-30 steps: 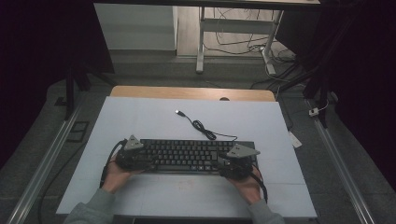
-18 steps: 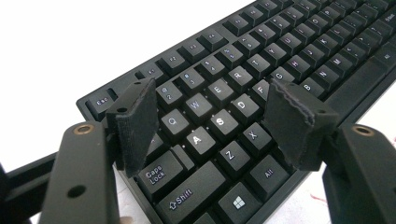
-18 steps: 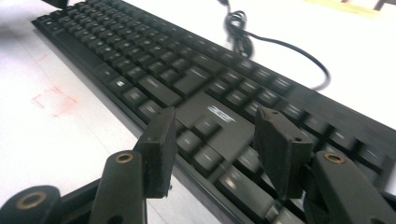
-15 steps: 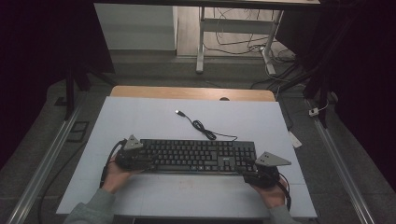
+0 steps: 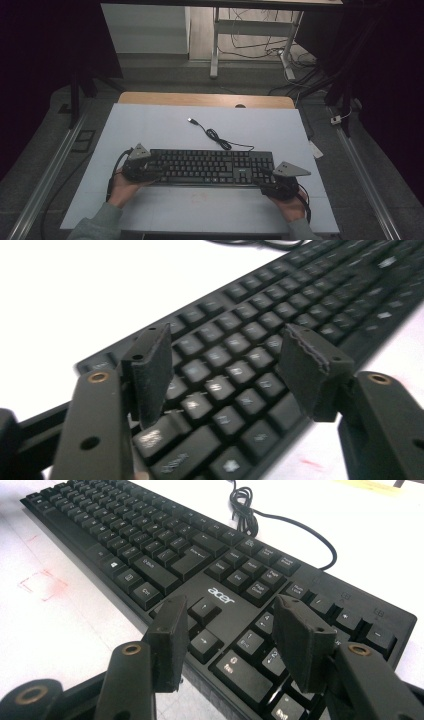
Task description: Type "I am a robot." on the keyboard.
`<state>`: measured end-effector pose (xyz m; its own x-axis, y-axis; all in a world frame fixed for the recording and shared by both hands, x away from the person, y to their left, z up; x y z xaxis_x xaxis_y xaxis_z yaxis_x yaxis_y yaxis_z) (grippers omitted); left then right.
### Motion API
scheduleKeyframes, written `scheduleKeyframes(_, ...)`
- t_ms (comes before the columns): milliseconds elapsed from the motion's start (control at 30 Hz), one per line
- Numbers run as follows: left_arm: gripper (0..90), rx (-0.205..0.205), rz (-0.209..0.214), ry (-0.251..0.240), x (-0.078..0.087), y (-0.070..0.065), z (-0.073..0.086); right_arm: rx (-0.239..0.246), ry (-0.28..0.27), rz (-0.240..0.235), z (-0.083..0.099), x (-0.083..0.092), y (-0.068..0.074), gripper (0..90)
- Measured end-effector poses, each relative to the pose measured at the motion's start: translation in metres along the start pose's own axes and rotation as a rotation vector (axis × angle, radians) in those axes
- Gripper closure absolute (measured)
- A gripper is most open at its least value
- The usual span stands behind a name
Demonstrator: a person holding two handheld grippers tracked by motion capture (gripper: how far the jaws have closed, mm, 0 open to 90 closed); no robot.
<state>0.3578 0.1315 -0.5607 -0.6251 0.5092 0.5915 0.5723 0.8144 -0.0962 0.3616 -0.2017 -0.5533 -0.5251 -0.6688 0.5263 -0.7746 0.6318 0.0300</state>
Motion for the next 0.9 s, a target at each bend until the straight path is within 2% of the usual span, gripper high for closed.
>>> scheduleKeyframes(100, 43.0, 0.009, 0.038, -0.015, 0.003, -0.008, -0.004, 0.001, 0.0, -0.009, -0.001, -0.002, 0.0, 48.2)
scheduleKeyframes(300, 51.3, -0.006, 0.066, -0.016, 0.004, -0.017, -0.005, 0.007, 0.016, -0.009, 0.001, -0.004, 0.0, 48.2)
scheduleKeyframes(633, 88.1, -0.059, 0.13, -0.003, 0.003, -0.033, -0.003, 0.009, 0.021, -0.013, 0.003, -0.005, 0.001, 48.2)
scheduleKeyframes(900, 89.1, -0.081, 0.136, 0.021, -0.004, -0.04, 0.0, 0.004, 0.024, -0.009, 0.003, -0.005, 0.001, 48.0)
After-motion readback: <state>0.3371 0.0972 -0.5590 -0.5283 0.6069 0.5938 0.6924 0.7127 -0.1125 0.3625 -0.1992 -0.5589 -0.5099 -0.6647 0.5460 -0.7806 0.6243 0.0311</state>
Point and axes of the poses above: each handheld gripper's, and its own axes: x roughly backward along the jaws, z roughly out of its underside, y roughly to its left, the point moved 10 cm from there along -x, roughly forward along the jaws, and after that the axes turned 5 degrees about -z, right-handed, at the moved point
